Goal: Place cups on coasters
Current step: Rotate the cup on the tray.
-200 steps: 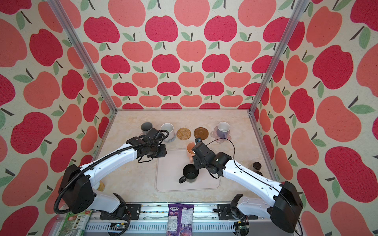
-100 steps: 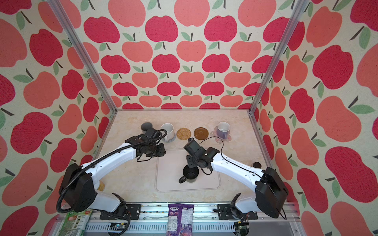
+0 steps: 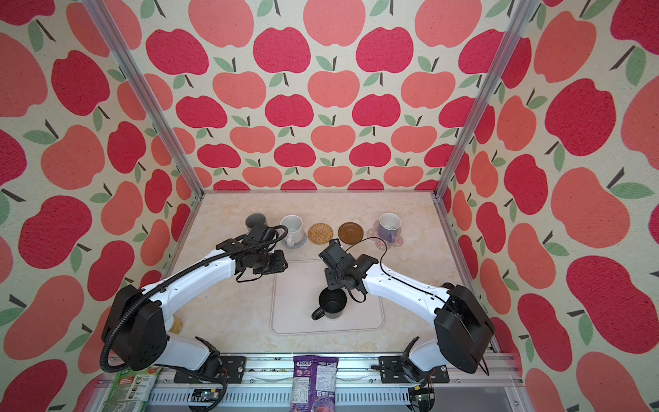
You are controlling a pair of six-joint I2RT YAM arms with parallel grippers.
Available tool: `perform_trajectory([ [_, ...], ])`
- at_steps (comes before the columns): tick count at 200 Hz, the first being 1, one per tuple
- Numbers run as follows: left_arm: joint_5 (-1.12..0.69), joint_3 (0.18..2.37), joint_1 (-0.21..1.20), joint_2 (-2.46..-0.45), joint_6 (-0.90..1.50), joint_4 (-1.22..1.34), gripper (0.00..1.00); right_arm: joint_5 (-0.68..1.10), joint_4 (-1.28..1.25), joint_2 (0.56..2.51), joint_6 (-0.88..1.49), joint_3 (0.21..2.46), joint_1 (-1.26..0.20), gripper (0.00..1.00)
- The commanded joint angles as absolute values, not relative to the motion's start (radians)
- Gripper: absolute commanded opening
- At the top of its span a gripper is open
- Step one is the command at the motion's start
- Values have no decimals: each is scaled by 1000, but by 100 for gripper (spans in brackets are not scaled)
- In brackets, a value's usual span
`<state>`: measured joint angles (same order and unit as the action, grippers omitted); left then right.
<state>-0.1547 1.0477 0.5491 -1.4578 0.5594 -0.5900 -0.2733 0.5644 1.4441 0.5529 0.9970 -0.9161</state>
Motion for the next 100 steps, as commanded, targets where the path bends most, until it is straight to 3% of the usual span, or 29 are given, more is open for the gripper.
perform_trajectory([
  [1, -173, 1040, 543, -1450, 563, -574, 40, -313, 570, 1424, 581, 978, -902, 53],
  [100, -176, 1055, 539, -1490, 565, -585, 40, -379, 663, 1384, 547, 934, -870, 54],
])
